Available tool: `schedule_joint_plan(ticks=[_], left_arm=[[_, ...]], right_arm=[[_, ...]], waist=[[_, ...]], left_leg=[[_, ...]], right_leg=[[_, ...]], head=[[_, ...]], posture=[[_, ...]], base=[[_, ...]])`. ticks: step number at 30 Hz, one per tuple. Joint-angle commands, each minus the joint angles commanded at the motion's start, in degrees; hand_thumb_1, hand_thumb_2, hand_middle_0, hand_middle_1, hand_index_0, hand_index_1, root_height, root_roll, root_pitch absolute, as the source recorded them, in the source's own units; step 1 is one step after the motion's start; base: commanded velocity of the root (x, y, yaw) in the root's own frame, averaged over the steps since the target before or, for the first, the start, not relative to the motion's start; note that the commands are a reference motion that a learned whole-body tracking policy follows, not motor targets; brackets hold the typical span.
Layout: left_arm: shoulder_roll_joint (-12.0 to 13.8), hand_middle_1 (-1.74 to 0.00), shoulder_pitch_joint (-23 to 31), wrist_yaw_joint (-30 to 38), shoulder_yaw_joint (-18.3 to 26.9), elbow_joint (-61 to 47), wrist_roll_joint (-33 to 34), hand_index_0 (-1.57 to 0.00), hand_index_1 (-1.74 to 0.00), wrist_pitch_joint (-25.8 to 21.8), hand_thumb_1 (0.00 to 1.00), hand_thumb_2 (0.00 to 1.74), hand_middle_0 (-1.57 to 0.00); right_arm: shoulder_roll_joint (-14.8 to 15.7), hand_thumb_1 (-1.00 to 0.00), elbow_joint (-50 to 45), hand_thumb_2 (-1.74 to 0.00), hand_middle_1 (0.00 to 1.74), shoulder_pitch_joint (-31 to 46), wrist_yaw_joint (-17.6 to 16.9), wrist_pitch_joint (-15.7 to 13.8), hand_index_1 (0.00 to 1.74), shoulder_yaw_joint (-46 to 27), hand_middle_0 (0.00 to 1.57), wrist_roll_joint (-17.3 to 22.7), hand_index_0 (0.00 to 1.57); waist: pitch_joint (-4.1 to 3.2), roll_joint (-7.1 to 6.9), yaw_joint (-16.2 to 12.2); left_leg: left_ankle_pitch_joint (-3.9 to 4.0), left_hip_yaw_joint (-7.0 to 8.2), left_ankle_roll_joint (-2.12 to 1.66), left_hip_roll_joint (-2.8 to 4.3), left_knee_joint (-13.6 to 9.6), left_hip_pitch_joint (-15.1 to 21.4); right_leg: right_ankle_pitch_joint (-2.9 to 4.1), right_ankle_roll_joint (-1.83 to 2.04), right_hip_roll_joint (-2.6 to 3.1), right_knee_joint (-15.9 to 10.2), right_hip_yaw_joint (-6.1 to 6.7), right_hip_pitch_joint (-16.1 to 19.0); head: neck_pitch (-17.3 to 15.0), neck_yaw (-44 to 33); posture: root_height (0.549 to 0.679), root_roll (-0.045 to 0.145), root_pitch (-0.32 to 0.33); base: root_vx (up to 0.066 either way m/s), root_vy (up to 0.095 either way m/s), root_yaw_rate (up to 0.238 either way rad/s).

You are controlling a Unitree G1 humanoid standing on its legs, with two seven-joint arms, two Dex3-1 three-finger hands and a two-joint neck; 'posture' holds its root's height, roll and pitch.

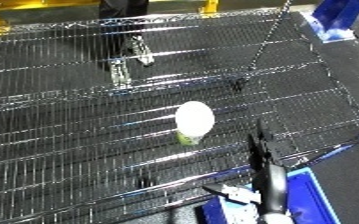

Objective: Pick up the object and place it into the box

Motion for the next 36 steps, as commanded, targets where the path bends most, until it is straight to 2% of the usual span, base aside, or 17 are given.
schedule_joint_plan(ticks=[7,14,24,27,30,34,35,36], left_arm=[[0.98,-1.74,-0.81,0.94,-1.19,-0.94,-1.10,-1.57,-1.74,0.47,1.00,1.74,-1.57],[1.57,-1.74,-1.43,1.86,-2.33,-1.68,-2.34,-1.57,-1.74,0.38,1.00,1.74,-1.57],[2.17,-1.74,-1.89,3.21,-3.94,-3.03,-3.92,-1.57,-1.74,-1.05,1.00,1.74,-1.57],[2.35,-1.74,-2.07,3.36,-4.11,-3.37,-4.11,-1.57,-1.74,-1.33,1.00,1.74,-1.57],[2.65,-1.74,-2.00,3.42,-4.19,-3.61,-4.33,-1.57,-1.74,-1.45,1.00,1.74,-1.57],[3.20,-1.74,-1.98,3.44,-4.23,-4.03,-4.78,-1.57,-1.74,-1.56,1.00,1.74,-1.57],[3.35,-1.74,-1.88,3.36,-4.27,-4.20,-4.91,-1.57,-1.74,-1.64,1.00,1.74,-1.57],[3.48,-1.74,-1.77,3.28,-4.31,-4.39,-5.02,-1.57,-1.74,-1.72,1.00,1.74,-1.57]], right_arm=[[-1.97,0.00,3.42,0.00,0.00,-4.16,0.70,0.27,0.00,1.13,0.00,1.23,0.00],[-3.28,0.00,5.30,0.00,0.00,-7.95,0.47,0.28,0.00,2.48,0.00,1.88,0.00],[-5.52,0.00,8.51,0.00,0.00,-15.49,-1.35,0.82,0.00,5.99,0.00,1.14,0.00],[-6.28,0.00,9.51,0.00,0.00,-17.33,-1.71,0.89,0.00,6.74,0.00,1.36,0.00],[-6.88,0.00,10.49,0.00,0.00,-18.86,-1.99,0.97,0.00,7.18,0.00,1.33,0.00],[-7.56,0.00,11.81,0.00,0.00,-20.62,-2.15,0.93,0.00,7.65,0.00,1.24,0.00],[-7.79,0.00,12.13,0.00,0.00,-21.18,-2.24,0.96,0.00,7.85,0.00,1.31,0.00],[-8.01,0.00,12.45,0.00,0.00,-21.79,-2.34,1.03,0.00,8.07,0.00,1.38,0.00]], waist=[[0.00,1.03,0.37],[0.00,1.76,1.04],[0.00,2.71,2.56],[0.00,2.96,2.90],[0.00,3.29,3.27],[0.00,3.68,3.67],[0.00,3.80,3.85],[0.00,3.93,4.04]], left_leg=[[-0.47,0.24,0.24,-0.39,1.03,-2.57],[-0.44,0.38,0.44,-0.79,1.25,-5.27],[-0.19,0.31,1.03,-1.24,2.01,-10.41],[-0.15,0.32,1.12,-1.29,2.30,-11.48],[-0.13,0.22,1.20,-1.33,2.67,-12.45],[-0.16,0.14,1.33,-1.43,3.12,-13.58],[-0.20,0.11,1.38,-1.49,3.31,-13.92],[-0.26,0.09,1.44,-1.56,3.53,-14.29]], right_leg=[[-0.48,-0.25,-0.04,1.57,0.17,-2.87],[-0.67,-0.33,0.11,2.39,0.09,-5.73],[-0.74,-0.49,0.70,3.75,-0.46,-11.03],[-0.83,-0.49,0.73,4.19,-0.60,-12.12],[-0.95,-0.50,0.68,4.78,-0.70,-13.14],[-1.09,-0.54,0.61,5.44,-0.82,-14.34],[-1.15,-0.55,0.57,5.66,-0.85,-14.69],[-1.23,-0.56,0.55,5.91,-0.88,-15.05]], head=[[1.65,1.62],[2.66,3.58],[9.58,6.39],[10.17,6.62],[13.09,8.53],[13.09,8.53],[15.84,9.79],[16.23,9.99]], posture=[[0.628,0.048,0.098],[0.626,0.049,0.135],[0.619,0.045,0.201],[0.618,0.043,0.213],[0.616,0.042,0.222],[0.615,0.041,0.233],[0.614,0.041,0.237],[0.614,0.040,0.241]], base=[[0.009,0.001,0.001],[-0.001,-0.009,0.008],[-0.001,-0.011,-0.005],[-0.009,-0.004,0.012],[0.012,-0.008,0.027],[0.012,-0.006,0.027],[0.007,0.001,0.034],[0.012,0.001,0.037]])
